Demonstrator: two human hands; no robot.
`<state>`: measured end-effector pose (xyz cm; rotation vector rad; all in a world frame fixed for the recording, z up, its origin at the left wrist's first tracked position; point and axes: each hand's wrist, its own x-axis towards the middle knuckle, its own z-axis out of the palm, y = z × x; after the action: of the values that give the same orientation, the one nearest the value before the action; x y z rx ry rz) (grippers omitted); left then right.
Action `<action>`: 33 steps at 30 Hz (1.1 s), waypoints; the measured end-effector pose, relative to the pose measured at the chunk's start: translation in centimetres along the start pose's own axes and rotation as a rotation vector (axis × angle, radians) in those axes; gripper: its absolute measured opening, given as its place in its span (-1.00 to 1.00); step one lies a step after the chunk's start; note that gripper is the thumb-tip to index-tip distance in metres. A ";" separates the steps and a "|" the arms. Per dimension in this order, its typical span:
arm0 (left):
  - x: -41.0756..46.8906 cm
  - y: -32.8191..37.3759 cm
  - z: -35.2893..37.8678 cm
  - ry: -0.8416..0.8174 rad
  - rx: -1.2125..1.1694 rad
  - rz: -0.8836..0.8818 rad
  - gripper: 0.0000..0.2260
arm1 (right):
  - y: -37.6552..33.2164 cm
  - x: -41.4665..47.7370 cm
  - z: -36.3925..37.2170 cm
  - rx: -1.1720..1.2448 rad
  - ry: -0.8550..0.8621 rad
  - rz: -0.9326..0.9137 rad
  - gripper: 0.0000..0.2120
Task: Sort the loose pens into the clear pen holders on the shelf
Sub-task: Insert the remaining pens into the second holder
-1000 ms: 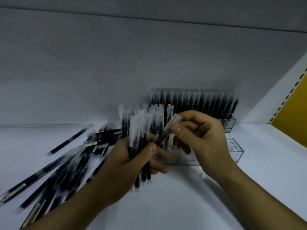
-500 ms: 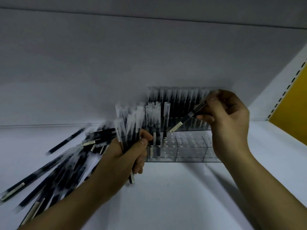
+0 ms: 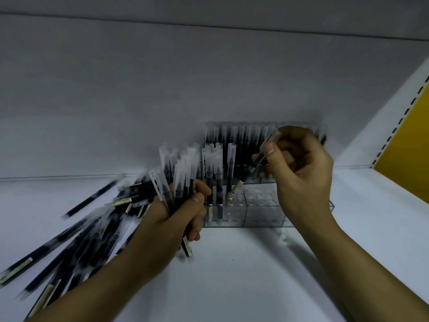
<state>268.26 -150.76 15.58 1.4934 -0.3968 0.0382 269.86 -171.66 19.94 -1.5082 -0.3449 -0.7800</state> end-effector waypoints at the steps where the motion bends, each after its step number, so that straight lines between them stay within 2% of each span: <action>1: 0.0 0.1 0.0 0.002 -0.001 0.000 -0.70 | 0.1 0.0 0.0 -0.014 -0.004 -0.005 -0.82; 6: -0.1 0.3 0.2 0.040 -0.018 -0.018 -0.69 | 0.5 -0.2 0.7 -0.126 -0.059 -0.059 -0.73; 11: 0.1 1.1 0.4 -0.035 -0.112 -0.014 -0.79 | 1.0 -0.5 1.6 -0.210 -0.106 -0.104 -0.75; 21: 0.1 1.0 0.4 -0.066 -0.108 -0.006 -0.78 | 1.6 -1.3 1.9 -0.314 -0.190 -0.007 -0.78; 24: 0.1 0.7 0.3 -0.098 -0.109 -0.046 -0.70 | 1.3 -1.4 1.3 -0.296 -0.146 0.005 -0.75; 27: -0.2 0.4 0.3 -0.153 -0.124 -0.093 -0.78 | 0.8 -1.3 0.9 -0.226 -0.146 -0.012 -0.81; 31: -0.4 0.7 0.2 -0.239 -0.092 -0.085 -0.84 | 0.4 -1.5 1.1 0.018 -0.374 0.100 -0.80; 33: -0.5 0.8 0.1 -0.300 -0.013 -0.065 -0.79 | 0.4 -1.8 1.4 0.064 -0.480 0.125 -0.80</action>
<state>267.53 -150.69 16.24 1.5015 -0.5875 -0.2418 269.19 -169.94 18.59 -1.6304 -0.6188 -0.2976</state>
